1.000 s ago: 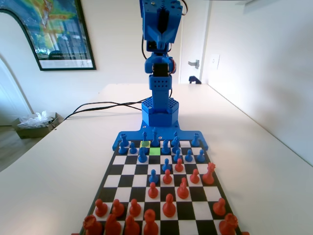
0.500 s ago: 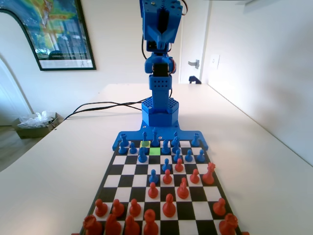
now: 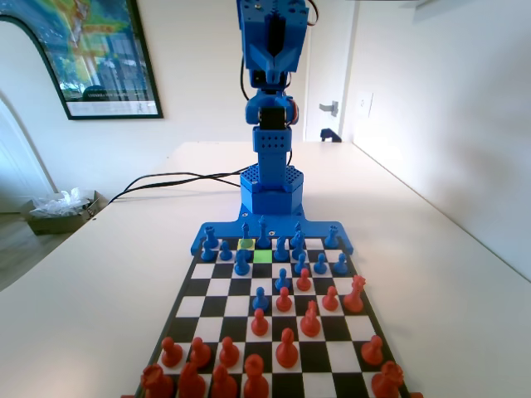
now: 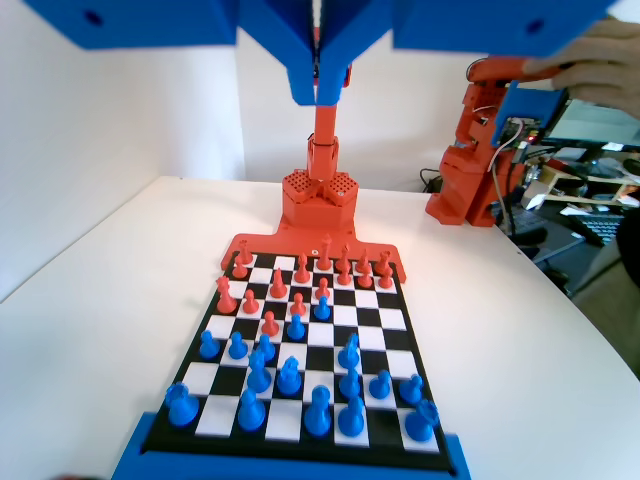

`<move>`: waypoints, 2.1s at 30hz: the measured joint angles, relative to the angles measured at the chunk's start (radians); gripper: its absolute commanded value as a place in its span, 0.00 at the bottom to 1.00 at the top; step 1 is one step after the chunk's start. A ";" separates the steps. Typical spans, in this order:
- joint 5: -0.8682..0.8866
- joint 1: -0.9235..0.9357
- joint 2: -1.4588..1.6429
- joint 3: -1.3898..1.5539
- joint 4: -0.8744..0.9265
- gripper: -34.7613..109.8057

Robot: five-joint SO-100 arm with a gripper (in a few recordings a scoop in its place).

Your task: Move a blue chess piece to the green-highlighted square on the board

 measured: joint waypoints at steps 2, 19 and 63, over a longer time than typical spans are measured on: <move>0.009 0.000 -0.026 -0.028 0.017 0.25; 0.268 -0.014 -0.560 -0.364 0.124 0.25; -0.241 0.040 -1.088 -0.198 -0.115 0.25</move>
